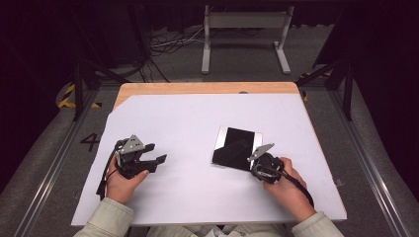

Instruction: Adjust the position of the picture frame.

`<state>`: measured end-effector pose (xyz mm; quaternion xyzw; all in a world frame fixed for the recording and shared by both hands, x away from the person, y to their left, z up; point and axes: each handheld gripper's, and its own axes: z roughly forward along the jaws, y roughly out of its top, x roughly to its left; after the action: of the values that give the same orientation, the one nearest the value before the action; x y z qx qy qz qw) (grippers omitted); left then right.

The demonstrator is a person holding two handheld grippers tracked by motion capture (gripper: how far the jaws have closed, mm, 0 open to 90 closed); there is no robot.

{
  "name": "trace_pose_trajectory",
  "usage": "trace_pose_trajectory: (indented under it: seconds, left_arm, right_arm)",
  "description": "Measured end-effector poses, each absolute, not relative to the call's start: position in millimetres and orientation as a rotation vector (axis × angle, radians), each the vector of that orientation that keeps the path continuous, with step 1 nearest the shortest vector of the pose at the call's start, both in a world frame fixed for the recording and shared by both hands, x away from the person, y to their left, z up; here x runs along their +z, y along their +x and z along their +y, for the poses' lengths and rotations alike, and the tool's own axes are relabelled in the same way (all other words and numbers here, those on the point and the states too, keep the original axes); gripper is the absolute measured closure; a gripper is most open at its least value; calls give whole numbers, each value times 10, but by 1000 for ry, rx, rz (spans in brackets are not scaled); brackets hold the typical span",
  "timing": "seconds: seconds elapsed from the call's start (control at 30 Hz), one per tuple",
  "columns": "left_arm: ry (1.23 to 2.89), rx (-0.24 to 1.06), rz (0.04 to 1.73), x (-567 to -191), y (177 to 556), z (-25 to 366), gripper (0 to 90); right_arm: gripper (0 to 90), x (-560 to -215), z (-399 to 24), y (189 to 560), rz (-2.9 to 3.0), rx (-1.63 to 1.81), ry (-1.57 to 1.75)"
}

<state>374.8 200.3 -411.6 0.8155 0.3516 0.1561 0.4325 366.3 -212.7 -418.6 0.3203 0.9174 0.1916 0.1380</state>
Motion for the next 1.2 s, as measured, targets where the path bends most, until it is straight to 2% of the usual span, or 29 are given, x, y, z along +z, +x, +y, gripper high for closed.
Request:
trace_pose_trajectory:
  seconds: [0.27, 0.53, 0.9, 1.2]
  left_arm:
    - [2035, 387, 878, -4117, 3751, 2011, 375]
    - [2036, 389, 882, -4126, 3756, 1999, 375]
    - [2037, 394, 874, -4126, 3759, 2004, 375]
    - [2037, 383, 871, -4134, 3754, 2018, 374]
  right_arm:
    - [900, -4191, -2212, 3999, 2576, 553, 986]
    - [900, -4153, -2213, 4125, 2550, 648, 1037]
    - [900, -3941, -1513, 4406, 2629, 843, 934]
    - [900, -4040, -1065, 4754, 2688, 759, 912]
